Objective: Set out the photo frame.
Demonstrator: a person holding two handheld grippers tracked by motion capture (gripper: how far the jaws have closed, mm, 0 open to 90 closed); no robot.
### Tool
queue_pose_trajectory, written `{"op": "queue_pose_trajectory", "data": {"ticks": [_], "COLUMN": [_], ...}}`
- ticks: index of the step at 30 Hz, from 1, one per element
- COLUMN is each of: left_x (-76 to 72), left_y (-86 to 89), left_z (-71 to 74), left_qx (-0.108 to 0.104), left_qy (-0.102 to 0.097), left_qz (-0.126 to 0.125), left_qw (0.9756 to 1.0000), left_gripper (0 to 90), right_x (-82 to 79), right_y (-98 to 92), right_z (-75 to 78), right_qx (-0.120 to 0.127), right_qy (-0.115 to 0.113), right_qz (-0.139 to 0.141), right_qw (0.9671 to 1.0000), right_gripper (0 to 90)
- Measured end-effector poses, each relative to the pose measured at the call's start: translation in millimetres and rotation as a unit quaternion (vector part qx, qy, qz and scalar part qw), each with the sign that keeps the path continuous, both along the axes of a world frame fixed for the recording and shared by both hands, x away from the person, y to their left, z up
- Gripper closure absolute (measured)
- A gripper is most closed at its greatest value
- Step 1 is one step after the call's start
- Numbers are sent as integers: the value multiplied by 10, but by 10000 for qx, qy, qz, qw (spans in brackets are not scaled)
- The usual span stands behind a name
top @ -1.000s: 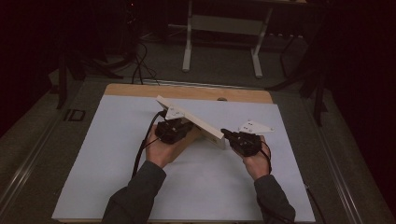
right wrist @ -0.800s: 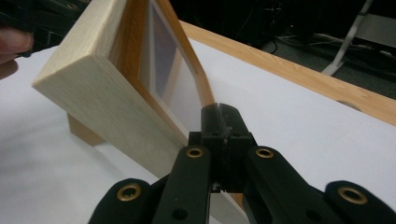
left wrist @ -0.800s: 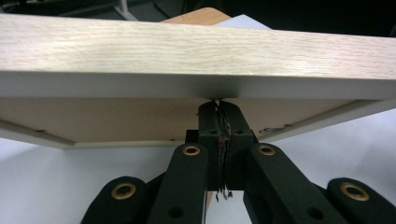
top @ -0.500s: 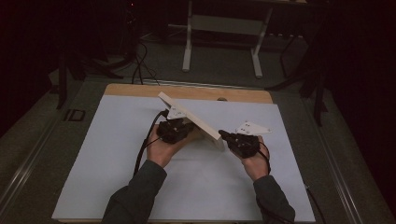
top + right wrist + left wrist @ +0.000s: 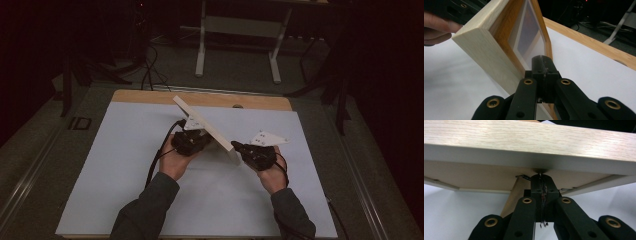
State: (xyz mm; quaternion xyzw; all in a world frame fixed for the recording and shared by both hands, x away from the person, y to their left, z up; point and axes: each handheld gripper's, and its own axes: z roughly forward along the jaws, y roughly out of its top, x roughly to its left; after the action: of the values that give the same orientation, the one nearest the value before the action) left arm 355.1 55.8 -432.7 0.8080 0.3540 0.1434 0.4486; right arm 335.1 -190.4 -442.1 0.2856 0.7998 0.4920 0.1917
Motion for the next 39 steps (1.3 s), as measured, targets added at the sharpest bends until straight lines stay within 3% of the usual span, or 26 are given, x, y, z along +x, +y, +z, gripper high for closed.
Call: {"op": "queue_pose_trajectory", "data": {"ticks": [6,18,39], "left_x": [-28,-32,44], "left_y": [-56,-67,-17], "left_z": [-19,-18,-36], "left_qx": [139,126,-80], "left_qy": [-57,-56,28], "left_qz": [-106,-113,-221], "left_qw": [9998,9998,9997], "left_gripper": [900,900,900], "right_x": [-4,-37,-64], "right_y": [6,77,154], "right_z": [-5,1,31], "right_qx": [31,9,-49], "right_qy": [12,9,-50], "right_qz": [87,331,548], "right_qw": [10000,9994,9985], "right_gripper": [899,899,899]}}
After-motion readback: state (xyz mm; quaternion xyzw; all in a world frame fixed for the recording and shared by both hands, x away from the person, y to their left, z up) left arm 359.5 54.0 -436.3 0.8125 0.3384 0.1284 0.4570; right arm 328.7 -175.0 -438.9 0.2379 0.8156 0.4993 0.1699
